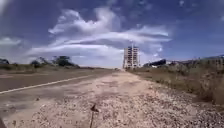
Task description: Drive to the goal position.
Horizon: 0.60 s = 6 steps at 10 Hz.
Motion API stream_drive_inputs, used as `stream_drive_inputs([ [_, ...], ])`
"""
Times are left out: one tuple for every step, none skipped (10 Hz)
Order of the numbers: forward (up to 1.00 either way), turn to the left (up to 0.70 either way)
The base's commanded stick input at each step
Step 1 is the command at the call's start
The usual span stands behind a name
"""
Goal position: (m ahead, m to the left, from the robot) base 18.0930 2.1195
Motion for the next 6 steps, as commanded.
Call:
stream_drive_inputs([
  [0.0, 1.0],
  [0.0, 1.0],
  [0.0, 1.0],
  [0.0, 0.78],
  [0.0, 0.45],
  [0.41, 0.0],
])
